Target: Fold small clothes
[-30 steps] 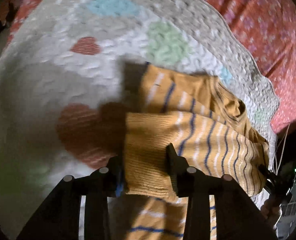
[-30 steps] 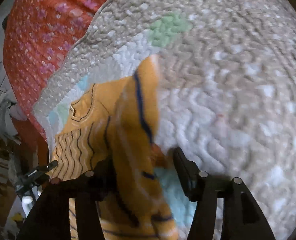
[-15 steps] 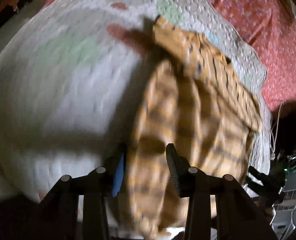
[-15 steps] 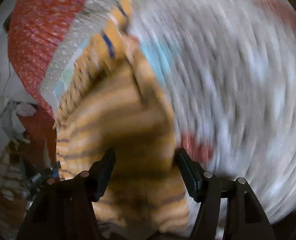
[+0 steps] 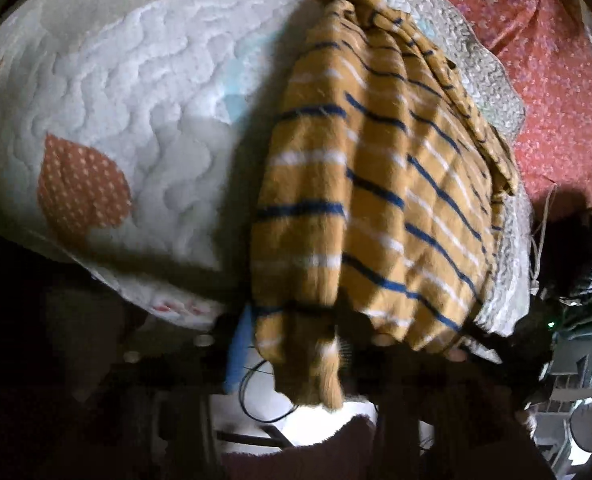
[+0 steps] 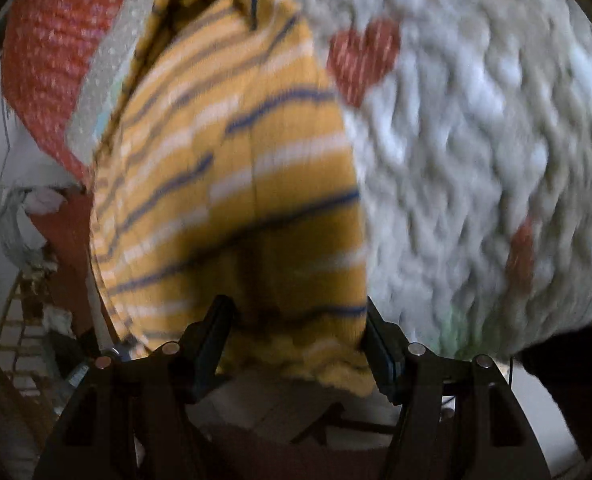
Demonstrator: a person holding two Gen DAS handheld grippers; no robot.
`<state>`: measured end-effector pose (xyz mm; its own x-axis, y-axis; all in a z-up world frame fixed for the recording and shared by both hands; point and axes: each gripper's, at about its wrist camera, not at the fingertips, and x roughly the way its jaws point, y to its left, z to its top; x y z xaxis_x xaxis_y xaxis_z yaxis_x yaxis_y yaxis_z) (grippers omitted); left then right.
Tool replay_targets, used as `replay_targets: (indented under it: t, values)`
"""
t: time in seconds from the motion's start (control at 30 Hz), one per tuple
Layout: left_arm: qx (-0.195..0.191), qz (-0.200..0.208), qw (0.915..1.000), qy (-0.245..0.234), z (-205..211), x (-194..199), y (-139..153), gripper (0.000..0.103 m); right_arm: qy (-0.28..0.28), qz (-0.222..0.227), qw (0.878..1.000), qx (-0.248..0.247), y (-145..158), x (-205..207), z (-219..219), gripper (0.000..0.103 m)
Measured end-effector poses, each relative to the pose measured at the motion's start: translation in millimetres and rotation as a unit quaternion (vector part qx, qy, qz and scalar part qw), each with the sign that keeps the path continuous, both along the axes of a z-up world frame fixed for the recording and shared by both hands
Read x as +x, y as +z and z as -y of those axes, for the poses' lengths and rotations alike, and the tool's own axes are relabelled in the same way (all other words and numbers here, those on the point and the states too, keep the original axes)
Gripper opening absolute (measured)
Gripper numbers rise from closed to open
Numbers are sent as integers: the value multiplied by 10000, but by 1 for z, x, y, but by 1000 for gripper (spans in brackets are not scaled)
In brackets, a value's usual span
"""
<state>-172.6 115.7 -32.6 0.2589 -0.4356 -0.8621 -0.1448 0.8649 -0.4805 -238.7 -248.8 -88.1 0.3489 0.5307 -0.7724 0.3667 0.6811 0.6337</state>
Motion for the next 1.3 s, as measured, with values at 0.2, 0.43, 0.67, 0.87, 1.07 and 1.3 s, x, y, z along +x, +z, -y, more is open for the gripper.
replay_targets:
  t: [0.2,0.43,0.67,0.87,1.07,1.3]
  values:
    - [503,-360,9970,-463,36,-1,-11,70,618,-302,9973,-267,-15,-11,-29,72]
    - [507,-1113,9923,-219,23,-6,-35,8,1060,-384,9922,-535,-10,-19,-46,9]
    - [-816,-598,9937,482,-30,-35,18,8,458,790,9954,299,66,-58,-13,6]
    - [-1283,-500,9889,562,-38,-70,38,8,441,650,9953,562,68,-107,-4,6]
    - [-1469,-496,9856,669,-41,-86,46,8,269,476,9937,983,57,-136,10,5]
    - [-1759,-445,9802,798,-50,-71,48,7,481,792,9913,938,80,-112,18,5]
